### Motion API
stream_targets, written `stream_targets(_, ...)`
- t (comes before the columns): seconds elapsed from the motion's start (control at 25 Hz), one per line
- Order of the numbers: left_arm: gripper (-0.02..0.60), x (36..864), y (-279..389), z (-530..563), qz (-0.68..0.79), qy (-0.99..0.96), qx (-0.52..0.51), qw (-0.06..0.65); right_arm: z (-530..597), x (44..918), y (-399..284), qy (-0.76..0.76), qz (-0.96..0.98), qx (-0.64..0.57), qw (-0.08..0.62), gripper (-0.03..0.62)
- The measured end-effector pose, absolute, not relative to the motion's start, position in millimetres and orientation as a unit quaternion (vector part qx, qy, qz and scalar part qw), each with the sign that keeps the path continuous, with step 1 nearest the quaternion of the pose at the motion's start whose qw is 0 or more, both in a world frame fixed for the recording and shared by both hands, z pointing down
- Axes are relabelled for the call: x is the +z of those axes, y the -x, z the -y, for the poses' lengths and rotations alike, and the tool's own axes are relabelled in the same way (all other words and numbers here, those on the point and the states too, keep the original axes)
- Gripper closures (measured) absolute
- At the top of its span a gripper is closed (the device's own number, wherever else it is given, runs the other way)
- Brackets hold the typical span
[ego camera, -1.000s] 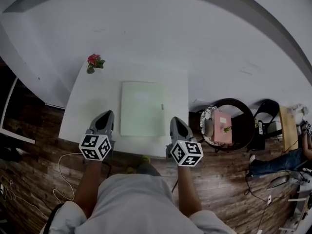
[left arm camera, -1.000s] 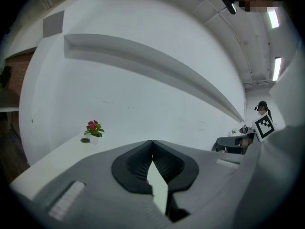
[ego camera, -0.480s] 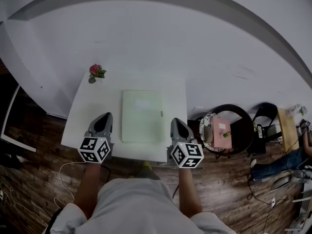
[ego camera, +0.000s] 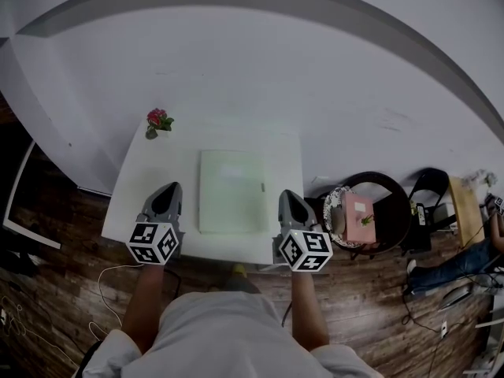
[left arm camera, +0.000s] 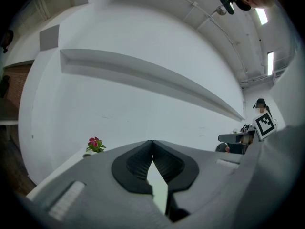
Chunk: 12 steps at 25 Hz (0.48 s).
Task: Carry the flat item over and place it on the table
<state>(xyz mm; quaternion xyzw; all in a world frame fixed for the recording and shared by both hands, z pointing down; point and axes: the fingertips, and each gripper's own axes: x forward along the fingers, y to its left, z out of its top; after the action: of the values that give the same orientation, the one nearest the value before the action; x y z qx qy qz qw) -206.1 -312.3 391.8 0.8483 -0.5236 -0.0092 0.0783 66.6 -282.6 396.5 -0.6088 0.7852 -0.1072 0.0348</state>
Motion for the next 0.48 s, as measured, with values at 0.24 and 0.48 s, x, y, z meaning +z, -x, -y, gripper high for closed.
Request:
stream_targets(0.24,0.575,384.5,212.9,312.4,0.528,-0.846,-0.015,0.073,282.9,388.0,-65.6,0.61,-0.784,-0.102,0.042,0.591)
stream_targets(0.48,0.575,379.1,215.7,314.3,0.53,-0.845,-0.018,0.068,282.4,386.0,-68.4,0.615,-0.781,-0.099,0.041,0.591)
